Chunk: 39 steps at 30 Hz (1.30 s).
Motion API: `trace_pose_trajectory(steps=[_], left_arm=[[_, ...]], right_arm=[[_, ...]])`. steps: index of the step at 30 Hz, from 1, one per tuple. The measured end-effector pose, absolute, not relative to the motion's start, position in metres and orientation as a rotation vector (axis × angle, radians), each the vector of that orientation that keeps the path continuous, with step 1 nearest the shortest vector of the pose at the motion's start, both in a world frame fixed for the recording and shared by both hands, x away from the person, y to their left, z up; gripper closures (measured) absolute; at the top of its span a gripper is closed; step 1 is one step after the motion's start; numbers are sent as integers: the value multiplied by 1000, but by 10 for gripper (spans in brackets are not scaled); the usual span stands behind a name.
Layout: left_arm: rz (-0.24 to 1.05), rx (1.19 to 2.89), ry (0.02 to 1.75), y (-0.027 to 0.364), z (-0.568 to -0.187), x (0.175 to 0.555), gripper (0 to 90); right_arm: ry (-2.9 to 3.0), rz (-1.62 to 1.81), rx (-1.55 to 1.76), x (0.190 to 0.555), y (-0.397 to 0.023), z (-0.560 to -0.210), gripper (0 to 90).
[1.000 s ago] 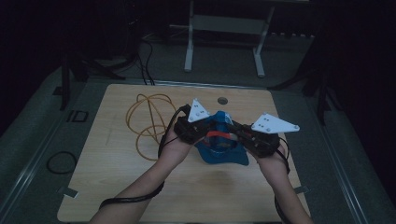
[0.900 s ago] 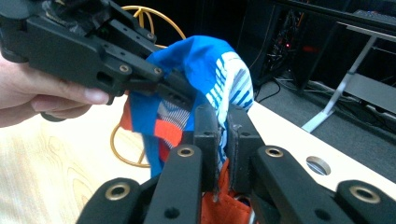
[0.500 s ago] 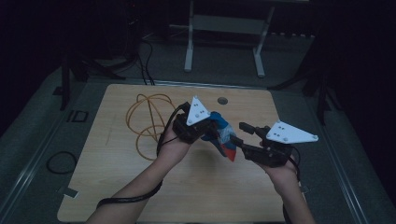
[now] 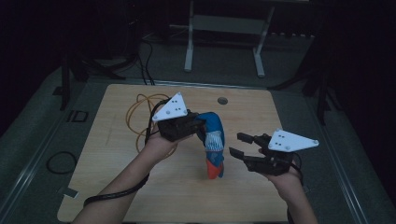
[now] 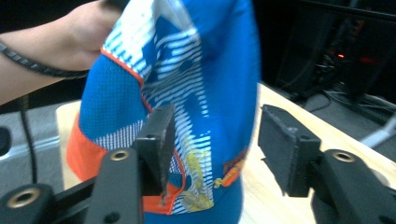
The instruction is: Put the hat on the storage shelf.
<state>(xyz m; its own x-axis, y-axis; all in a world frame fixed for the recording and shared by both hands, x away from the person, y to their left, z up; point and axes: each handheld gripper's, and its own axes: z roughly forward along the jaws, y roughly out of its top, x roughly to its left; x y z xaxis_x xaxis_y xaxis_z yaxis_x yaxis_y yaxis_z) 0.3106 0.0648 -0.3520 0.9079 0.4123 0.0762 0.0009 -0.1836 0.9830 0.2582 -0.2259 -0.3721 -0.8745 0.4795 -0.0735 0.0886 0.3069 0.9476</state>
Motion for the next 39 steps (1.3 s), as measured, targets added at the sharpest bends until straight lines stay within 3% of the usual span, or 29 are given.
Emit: trace_pose_trajectory(steps=[5,11,15,17,19,39], left_arm=[[279,1665,228,65,-351,310,892],[279,1654,217,61,-349,309,892],[272,1651,207,56,-347,308,892],[283,1653,209,54,-347,307,892],[294,1662,210,52,-347,306,892],[321,1736,205,79,-354,301,878]], right_arm=[[2248,1571,506,260,-215,-375,461],[2233,1583,528,266,-210,-375,467],[2226,1582,519,268,-208,-374,590],[2211,1581,523,268,-208,-374,712],[2183,1586,548,269,-210,-373,900],[2126,1635,540,266,-226,-349,900]])
